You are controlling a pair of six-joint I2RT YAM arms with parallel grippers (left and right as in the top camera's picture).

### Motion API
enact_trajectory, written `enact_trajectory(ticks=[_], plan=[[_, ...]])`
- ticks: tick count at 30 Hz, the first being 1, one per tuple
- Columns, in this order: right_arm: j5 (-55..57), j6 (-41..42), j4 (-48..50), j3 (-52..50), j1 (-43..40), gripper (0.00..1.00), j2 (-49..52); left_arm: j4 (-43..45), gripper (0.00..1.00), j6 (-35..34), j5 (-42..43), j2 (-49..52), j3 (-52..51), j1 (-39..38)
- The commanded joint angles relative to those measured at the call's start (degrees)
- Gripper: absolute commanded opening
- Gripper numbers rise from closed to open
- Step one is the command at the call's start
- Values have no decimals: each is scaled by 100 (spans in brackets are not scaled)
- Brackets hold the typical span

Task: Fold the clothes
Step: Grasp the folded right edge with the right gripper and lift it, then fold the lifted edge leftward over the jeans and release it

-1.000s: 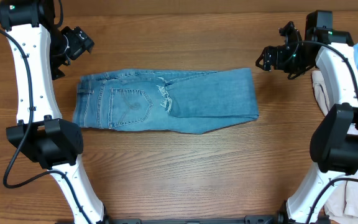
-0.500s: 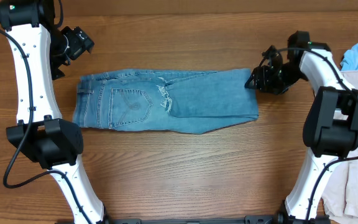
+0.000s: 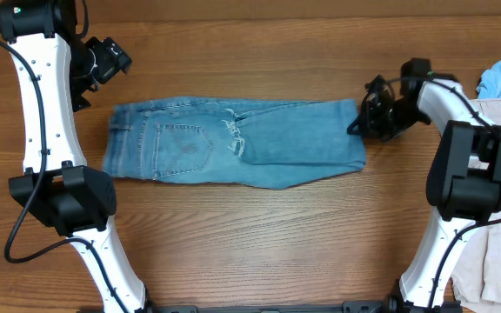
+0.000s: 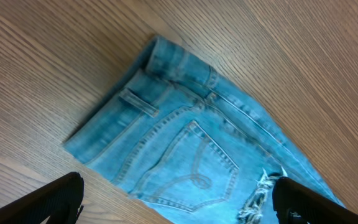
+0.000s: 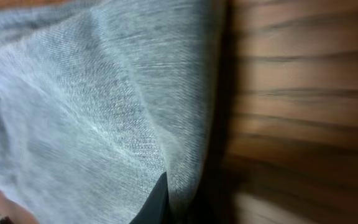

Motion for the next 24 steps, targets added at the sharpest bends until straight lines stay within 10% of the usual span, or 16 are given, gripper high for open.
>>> enact_trajectory(ticks=[1, 11, 24], plan=[[549, 245, -533, 1217, -636, 4, 46, 7, 100, 107, 13, -52, 52, -11], [850, 243, -2522, 4498, -1648, 4, 46, 7, 100, 107, 13, -52, 52, -11], [931, 1681, -3353, 5025, 201, 4, 44, 7, 100, 107, 13, -52, 52, -11]])
